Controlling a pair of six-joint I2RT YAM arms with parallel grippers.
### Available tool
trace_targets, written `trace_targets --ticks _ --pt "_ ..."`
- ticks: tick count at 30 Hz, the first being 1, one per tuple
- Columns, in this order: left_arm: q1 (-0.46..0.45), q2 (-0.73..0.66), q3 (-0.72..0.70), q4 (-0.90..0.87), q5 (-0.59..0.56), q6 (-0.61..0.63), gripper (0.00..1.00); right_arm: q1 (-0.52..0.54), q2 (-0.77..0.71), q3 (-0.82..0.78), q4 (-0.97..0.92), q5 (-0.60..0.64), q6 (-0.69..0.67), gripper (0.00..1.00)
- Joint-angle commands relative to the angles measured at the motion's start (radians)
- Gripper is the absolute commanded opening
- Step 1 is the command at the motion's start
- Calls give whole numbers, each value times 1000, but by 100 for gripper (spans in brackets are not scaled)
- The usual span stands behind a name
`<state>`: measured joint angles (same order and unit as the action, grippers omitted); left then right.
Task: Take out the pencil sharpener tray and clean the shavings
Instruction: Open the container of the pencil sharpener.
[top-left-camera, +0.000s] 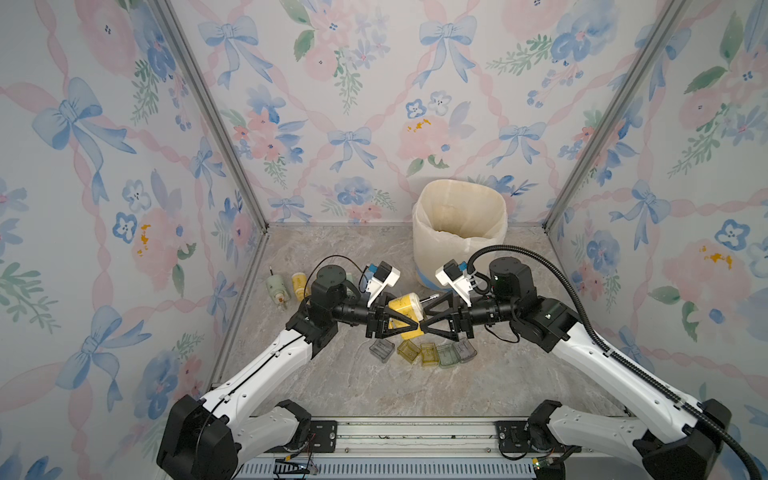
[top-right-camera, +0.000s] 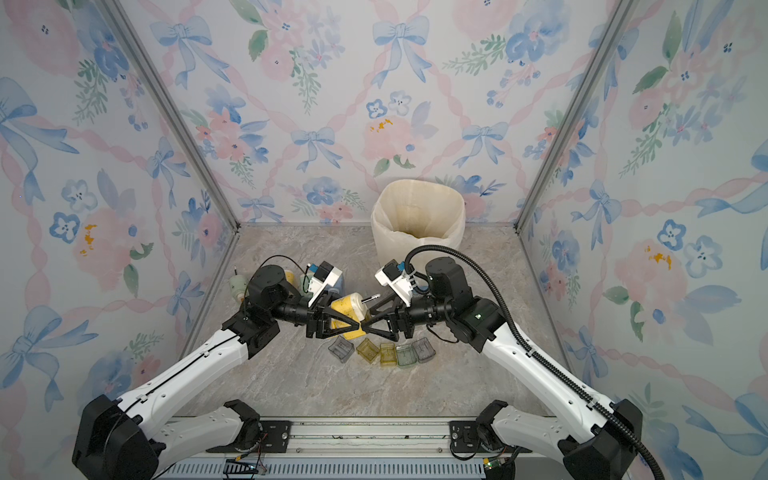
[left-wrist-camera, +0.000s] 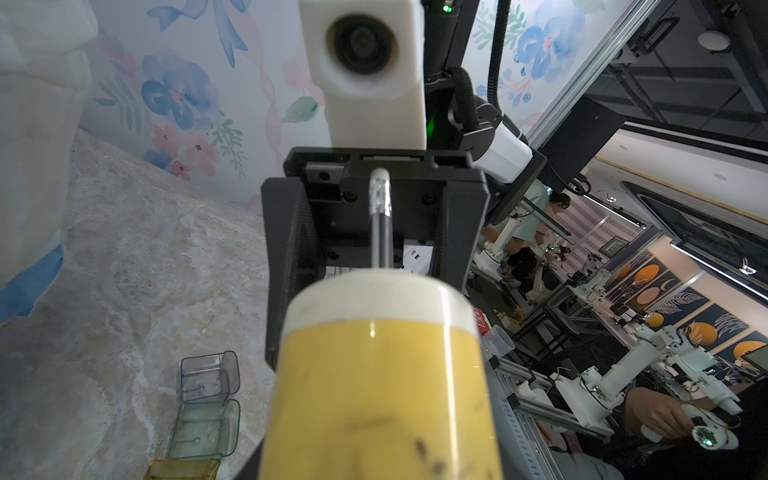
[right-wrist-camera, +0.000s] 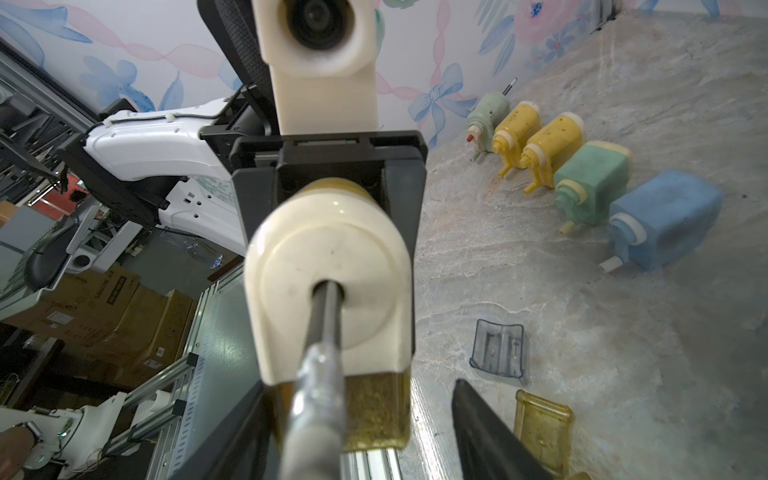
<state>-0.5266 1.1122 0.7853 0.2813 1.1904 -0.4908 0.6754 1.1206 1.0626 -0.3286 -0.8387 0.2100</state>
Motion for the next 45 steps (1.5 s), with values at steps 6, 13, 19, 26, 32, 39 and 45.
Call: trace_targets --ticks 6,13,19,26,32,39,45 --pt "7 -22 -6 16 38 24 0 -13 -35 4 40 -46 24 53" --pt "6 -22 -6 16 31 25 0 -54 -65 -4 29 -46 31 53" --pt "6 -19 -4 16 30 25 0 -30 -30 -3 35 -57 45 67" --pt "7 -20 -3 16 29 25 0 6 1 -1 58 -56 51 67" --pt "7 -23 -4 15 27 25 0 26 16 6 53 -56 45 56" --pt "8 -22 -4 16 28 25 0 23 -2 25 -34 -21 -15 36" --pt "8 -22 -4 16 29 24 0 -16 -28 16 -41 -17 -16 36"
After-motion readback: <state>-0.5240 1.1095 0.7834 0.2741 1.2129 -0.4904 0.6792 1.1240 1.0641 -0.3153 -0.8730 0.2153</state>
